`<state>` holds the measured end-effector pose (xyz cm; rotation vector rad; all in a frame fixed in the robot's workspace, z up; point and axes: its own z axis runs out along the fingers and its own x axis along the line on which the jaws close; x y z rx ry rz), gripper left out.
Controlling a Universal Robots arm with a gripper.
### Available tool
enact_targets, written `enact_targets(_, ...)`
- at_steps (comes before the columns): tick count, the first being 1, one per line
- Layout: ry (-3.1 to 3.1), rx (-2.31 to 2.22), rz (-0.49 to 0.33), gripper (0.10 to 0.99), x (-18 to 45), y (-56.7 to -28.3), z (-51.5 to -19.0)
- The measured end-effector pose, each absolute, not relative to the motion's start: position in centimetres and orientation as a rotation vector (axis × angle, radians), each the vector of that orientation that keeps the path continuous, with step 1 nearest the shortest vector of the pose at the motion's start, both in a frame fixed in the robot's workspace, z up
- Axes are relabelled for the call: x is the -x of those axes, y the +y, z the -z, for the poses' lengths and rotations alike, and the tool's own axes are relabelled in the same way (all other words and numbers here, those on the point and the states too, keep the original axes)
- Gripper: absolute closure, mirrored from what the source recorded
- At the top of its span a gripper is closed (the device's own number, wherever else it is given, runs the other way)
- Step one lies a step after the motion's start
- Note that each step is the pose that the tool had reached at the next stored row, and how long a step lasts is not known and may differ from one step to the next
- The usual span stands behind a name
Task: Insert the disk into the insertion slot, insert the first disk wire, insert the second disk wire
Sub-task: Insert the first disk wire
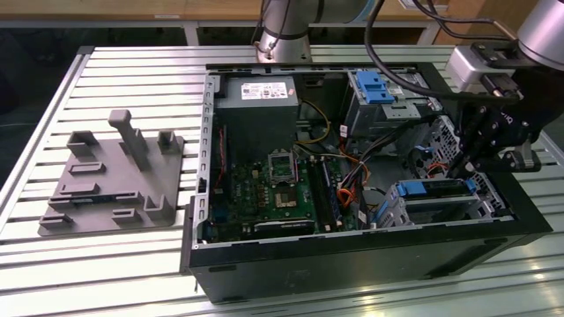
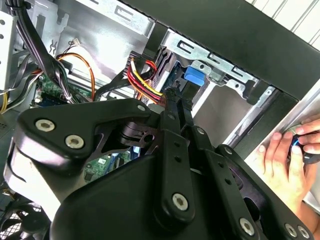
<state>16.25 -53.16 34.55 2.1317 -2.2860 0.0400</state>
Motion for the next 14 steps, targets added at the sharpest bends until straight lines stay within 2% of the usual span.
enact_targets(14, -2.286, -2.132, -0.040, 0.922, -16.25, -53.30, -34.19)
